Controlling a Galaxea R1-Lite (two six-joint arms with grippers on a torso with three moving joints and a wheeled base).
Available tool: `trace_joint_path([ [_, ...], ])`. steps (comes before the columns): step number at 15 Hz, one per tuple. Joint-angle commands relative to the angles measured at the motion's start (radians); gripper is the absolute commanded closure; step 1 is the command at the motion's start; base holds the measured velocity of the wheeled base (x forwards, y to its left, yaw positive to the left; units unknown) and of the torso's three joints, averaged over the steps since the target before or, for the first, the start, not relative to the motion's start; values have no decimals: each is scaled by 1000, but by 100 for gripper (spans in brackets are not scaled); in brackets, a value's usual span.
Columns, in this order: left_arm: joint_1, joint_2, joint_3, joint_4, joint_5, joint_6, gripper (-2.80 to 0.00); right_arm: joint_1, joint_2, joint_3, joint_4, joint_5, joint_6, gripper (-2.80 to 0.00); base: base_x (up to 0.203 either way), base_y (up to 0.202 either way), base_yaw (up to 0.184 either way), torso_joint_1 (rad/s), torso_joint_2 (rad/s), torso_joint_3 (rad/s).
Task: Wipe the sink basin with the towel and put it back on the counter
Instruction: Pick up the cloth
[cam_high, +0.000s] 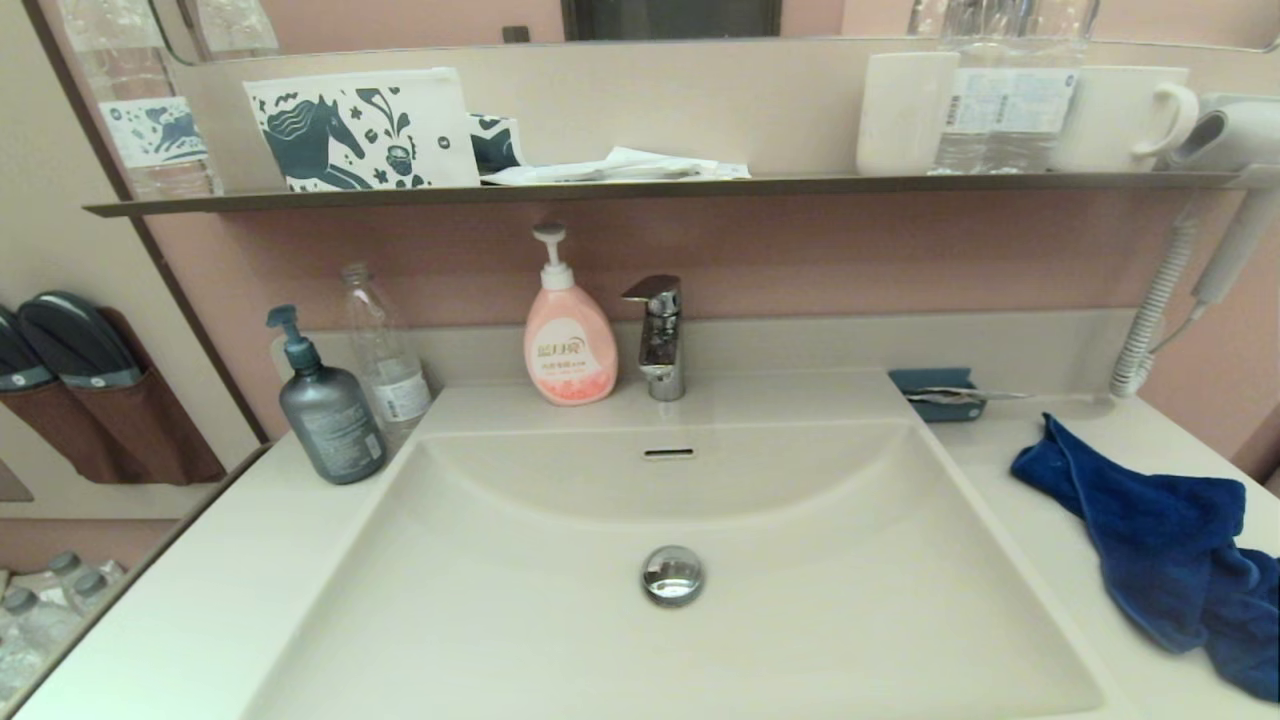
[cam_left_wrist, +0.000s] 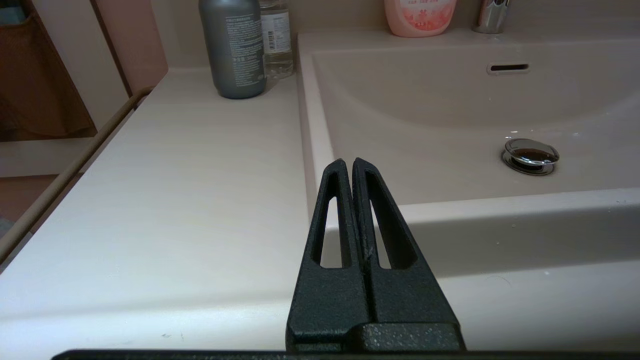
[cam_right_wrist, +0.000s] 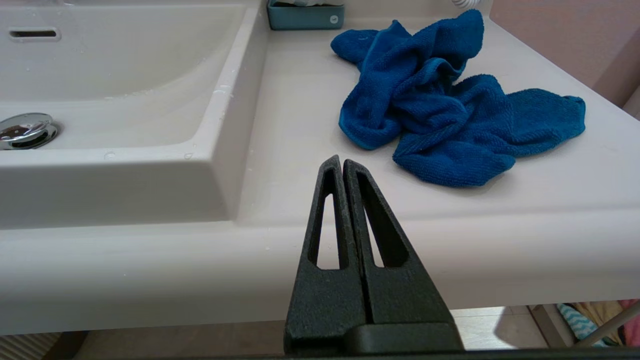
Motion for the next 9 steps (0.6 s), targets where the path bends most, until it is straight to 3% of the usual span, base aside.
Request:
trace_joint_path([
  [1, 0, 2, 0, 0, 0, 0, 0, -1, 0, 0, 0, 0, 0, 0, 0, 0, 0, 0, 0, 0],
  [9, 0, 2, 0, 0, 0, 0, 0, 0, 0, -2, 0, 0, 0, 0, 0, 0, 0, 0, 0, 0],
])
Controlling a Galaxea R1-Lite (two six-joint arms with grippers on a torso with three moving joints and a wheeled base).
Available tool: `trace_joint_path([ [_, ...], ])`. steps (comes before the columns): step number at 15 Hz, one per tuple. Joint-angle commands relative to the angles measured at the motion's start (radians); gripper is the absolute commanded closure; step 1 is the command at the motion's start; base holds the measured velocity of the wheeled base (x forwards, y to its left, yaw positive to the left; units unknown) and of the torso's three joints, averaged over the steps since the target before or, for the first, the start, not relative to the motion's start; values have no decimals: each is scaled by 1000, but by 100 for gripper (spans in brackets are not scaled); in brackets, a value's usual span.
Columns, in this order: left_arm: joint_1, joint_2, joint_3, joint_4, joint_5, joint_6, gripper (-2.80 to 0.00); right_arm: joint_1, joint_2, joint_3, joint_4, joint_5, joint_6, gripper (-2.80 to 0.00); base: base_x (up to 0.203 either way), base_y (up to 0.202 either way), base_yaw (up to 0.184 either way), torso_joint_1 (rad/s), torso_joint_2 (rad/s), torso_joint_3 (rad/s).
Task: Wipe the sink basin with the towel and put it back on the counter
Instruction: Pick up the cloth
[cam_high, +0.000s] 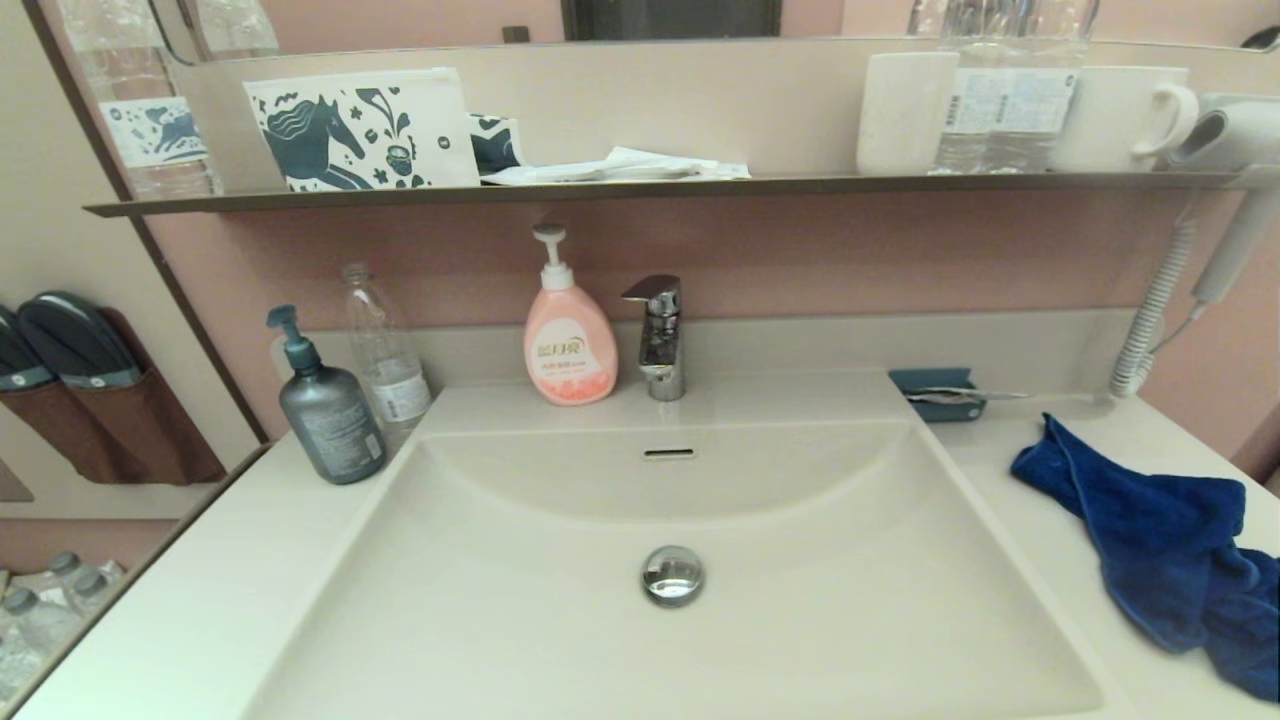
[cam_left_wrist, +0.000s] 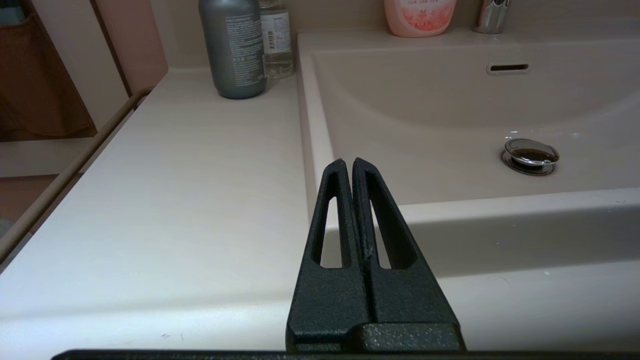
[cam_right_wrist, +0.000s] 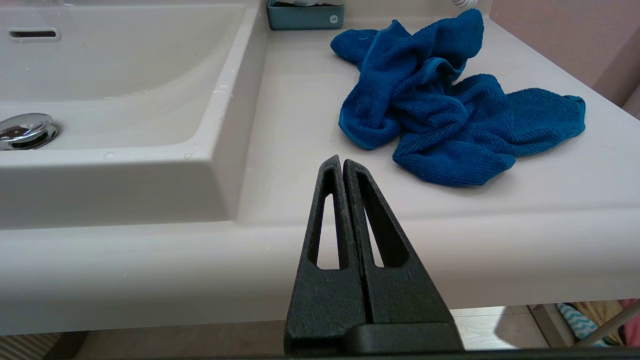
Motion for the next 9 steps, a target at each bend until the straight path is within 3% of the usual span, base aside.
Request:
trace_joint_path([
  [1, 0, 2, 0, -1, 0, 0, 0, 1, 0, -2, 2, 1, -3, 0, 0, 0, 0, 0, 0, 0],
  [6, 0, 2, 0, -1, 0, 0, 0, -1, 0, -20, 56, -2, -6, 0, 0, 0, 0, 0, 0, 0],
  [9, 0, 2, 0, -1, 0, 0, 0, 0, 50, -112, 114, -6, -17, 0, 0, 0, 0, 0, 0, 0],
])
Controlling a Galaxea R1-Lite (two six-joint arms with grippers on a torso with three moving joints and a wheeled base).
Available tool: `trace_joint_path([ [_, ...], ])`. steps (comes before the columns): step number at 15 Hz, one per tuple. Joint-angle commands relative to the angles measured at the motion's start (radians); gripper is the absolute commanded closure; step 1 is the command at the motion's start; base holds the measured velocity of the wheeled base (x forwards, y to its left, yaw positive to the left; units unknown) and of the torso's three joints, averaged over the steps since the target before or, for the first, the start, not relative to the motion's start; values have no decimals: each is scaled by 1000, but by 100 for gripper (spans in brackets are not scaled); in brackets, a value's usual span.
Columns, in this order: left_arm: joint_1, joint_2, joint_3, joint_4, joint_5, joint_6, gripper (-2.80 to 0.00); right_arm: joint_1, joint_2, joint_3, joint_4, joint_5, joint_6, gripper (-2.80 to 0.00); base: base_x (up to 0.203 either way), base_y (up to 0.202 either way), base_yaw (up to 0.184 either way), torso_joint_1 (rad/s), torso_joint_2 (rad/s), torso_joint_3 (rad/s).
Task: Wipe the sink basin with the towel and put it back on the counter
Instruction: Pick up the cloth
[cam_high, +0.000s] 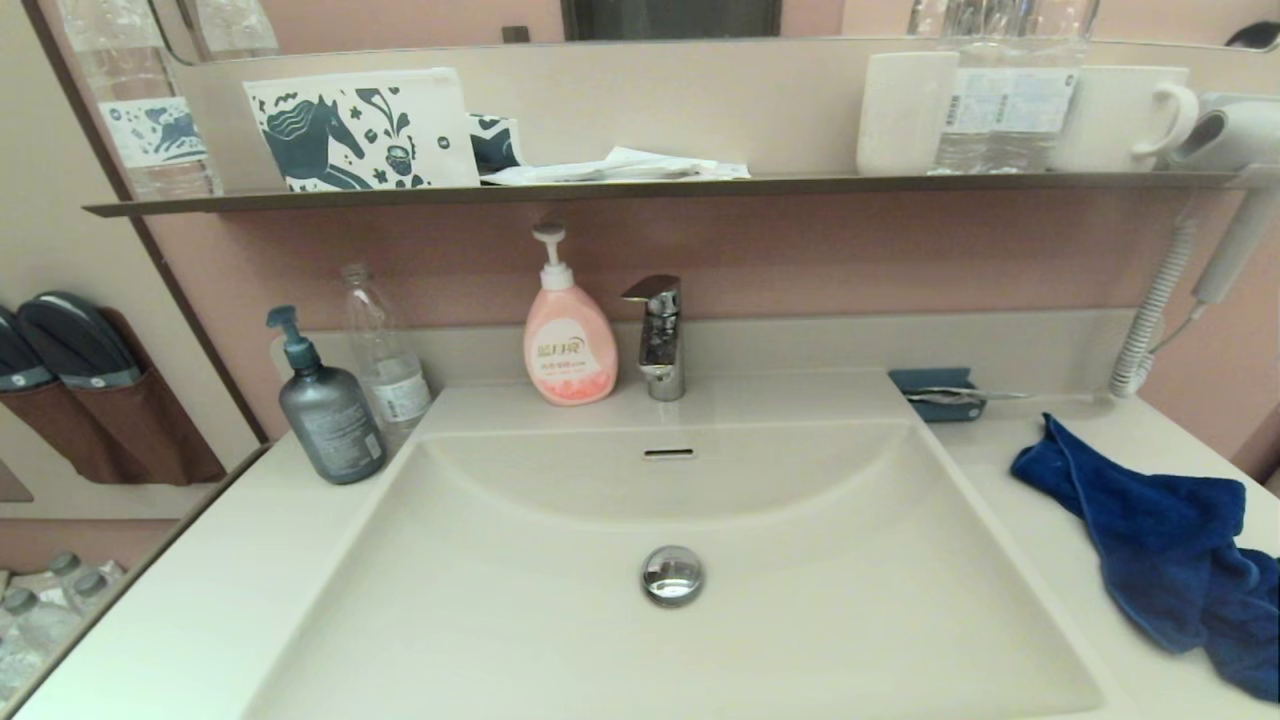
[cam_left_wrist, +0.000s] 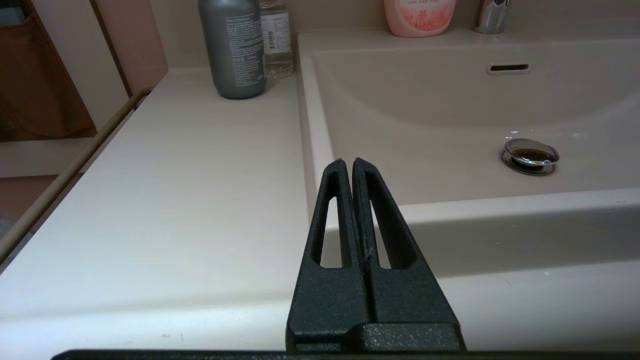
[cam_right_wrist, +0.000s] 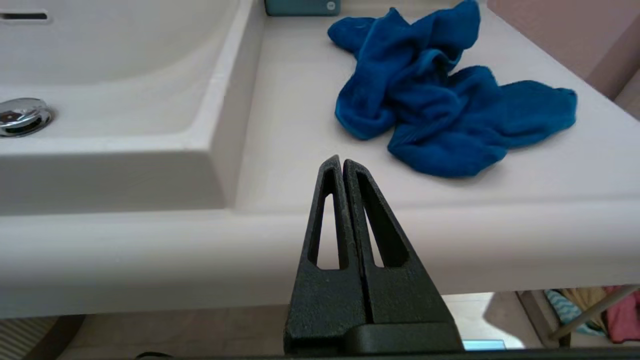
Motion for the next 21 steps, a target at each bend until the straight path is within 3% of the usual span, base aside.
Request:
trace_joint_path([
  [1, 0, 1, 0, -1, 0, 0, 0, 0, 78, -81, 20, -14, -1, 0, 0, 0, 0, 0, 0, 0],
  [4, 0, 1, 0, -1, 0, 0, 0, 0, 204, -177, 27, -39, -8, 0, 0, 0, 0, 0, 0, 0],
  [8, 0, 2, 0, -1, 0, 0, 0, 0, 404, -276, 26, -96, -90, 0, 0, 0, 0, 0, 0, 0],
  [11, 0, 2, 0, -1, 0, 0, 0, 0, 461, -313, 59, -142, -265, 0, 0, 0, 0, 0, 0, 0],
  [15, 0, 2, 0, -1, 0, 0, 0, -21, 665, -334, -82, -211, -257, 0, 0, 0, 0, 0, 0, 0],
  [16, 0, 2, 0, -1, 0, 0, 0, -44, 720, -335, -113, -225, -257, 0, 0, 0, 0, 0, 0, 0],
  [18, 0, 2, 0, -1, 0, 0, 0, -195, 856, -339, -177, -230, -289, 0, 0, 0, 0, 0, 0, 0],
  [21, 0, 0, 0, -1, 0, 0, 0, -426, 1011, -358, -265, -105, -342, 0, 0, 0, 0, 0, 0, 0],
])
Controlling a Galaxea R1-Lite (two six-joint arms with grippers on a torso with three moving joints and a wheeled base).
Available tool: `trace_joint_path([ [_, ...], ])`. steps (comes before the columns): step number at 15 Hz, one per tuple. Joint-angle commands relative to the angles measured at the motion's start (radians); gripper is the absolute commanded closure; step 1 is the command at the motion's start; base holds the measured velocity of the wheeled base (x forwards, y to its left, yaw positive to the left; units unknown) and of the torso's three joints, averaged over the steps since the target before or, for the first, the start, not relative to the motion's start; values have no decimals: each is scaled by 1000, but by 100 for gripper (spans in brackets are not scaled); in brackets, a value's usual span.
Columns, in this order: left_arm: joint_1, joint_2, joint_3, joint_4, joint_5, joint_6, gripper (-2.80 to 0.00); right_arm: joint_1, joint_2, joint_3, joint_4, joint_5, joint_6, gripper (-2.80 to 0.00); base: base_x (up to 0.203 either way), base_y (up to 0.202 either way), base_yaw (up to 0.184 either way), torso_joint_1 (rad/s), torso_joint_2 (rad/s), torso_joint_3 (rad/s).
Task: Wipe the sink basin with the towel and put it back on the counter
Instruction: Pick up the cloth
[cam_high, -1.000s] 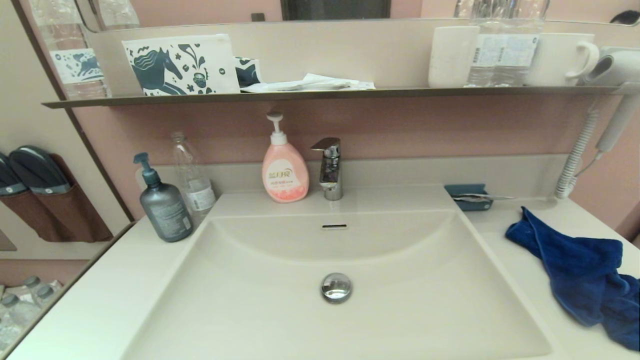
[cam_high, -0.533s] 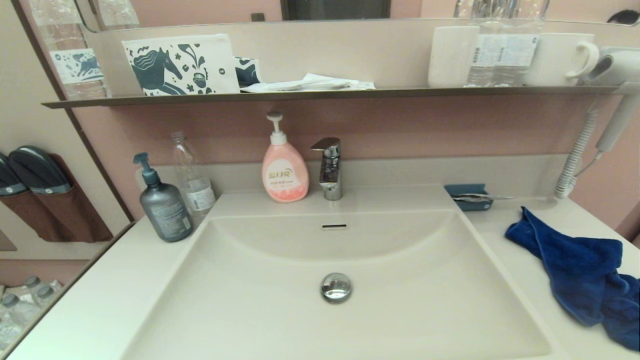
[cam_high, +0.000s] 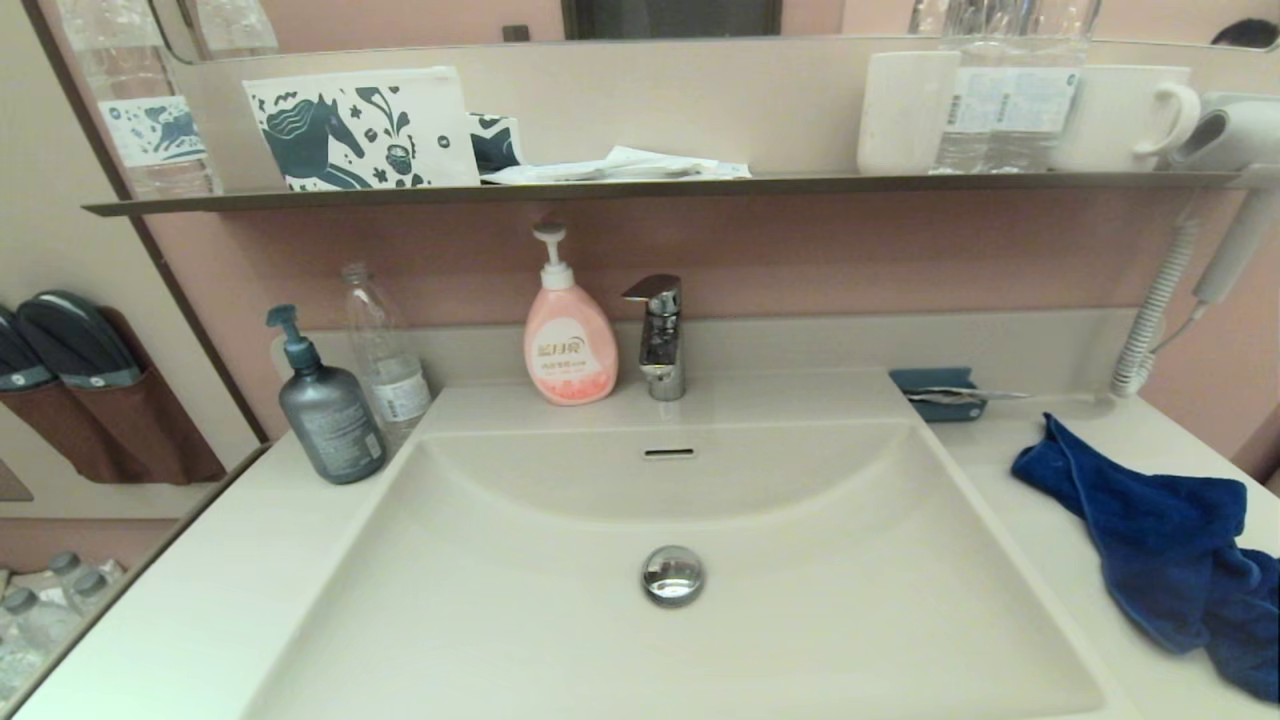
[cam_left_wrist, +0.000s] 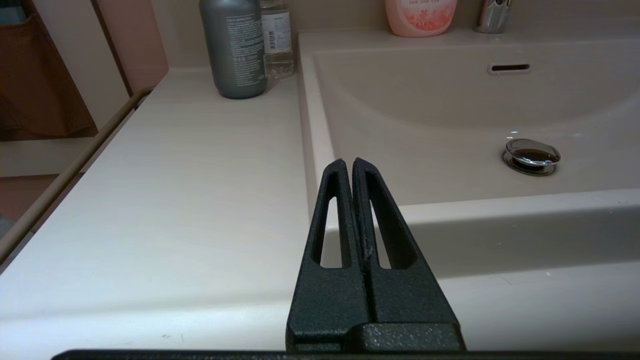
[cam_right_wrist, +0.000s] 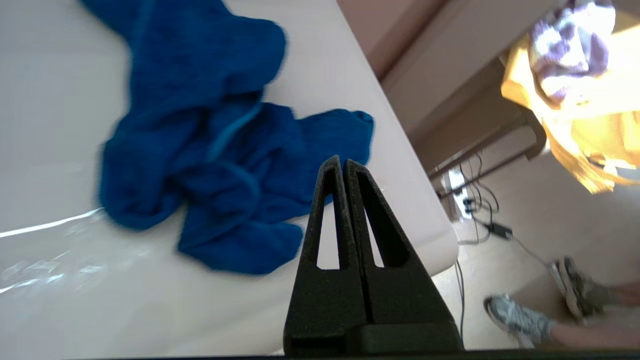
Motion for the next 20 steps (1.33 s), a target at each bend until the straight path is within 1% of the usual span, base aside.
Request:
trace_joint_path([
  [1, 0, 2, 0, -1, 0, 0, 0, -143, 175, -30, -30, 107, -17, 0, 0, 0, 0, 0, 0, 0],
  [3, 0, 2, 0, -1, 0, 0, 0, -246, 243, -71, -35, 276, -22, 0, 0, 0, 0, 0, 0, 0],
  [4, 0, 1, 0, -1, 0, 0, 0, -276, 282, -90, -34, 314, -23, 0, 0, 0, 0, 0, 0, 0],
  [6, 0, 0, 0, -1, 0, 0, 0, -309, 347, -127, -31, 340, -20, 0, 0, 0, 0, 0, 0, 0],
  [8, 0, 1, 0, -1, 0, 0, 0, -338, 368, -149, -13, 433, -19, 0, 0, 0, 0, 0, 0, 0],
  [9, 0, 1, 0, -1, 0, 0, 0, -339, 367, -176, 46, 449, -14, -280, 0, 0, 0, 0, 0, 0],
  [11, 0, 2, 0, -1, 0, 0, 0, -335, 370, -274, 225, 486, 0, -280, 0, 0, 0, 0, 0, 0],
  [14, 0, 0, 0, -1, 0, 0, 0, -333, 405, -456, 538, 558, 24, -280, 0, 0, 0, 0, 0, 0],
  [15, 0, 1, 0, -1, 0, 0, 0, -324, 438, -494, 590, 567, 25, -280, 0, 0, 0, 0, 0, 0],
  [16, 0, 2, 0, -1, 0, 0, 0, -316, 464, -509, 603, 566, 15, -280, 0, 0, 0, 0, 0, 0],
  [17, 0, 2, 0, -1, 0, 0, 0, -315, 473, -513, 602, 563, -17, -280, 0, 0, 0, 0, 0, 0],
  [19, 0, 2, 0, -1, 0, 0, 0, -297, 498, -515, 598, 510, -40, -280, 0, 0, 0, 0, 0, 0],
  [20, 0, 2, 0, -1, 0, 0, 0, -270, 522, -520, 591, 473, -43, -280, 0, 0, 0, 0, 0, 0],
])
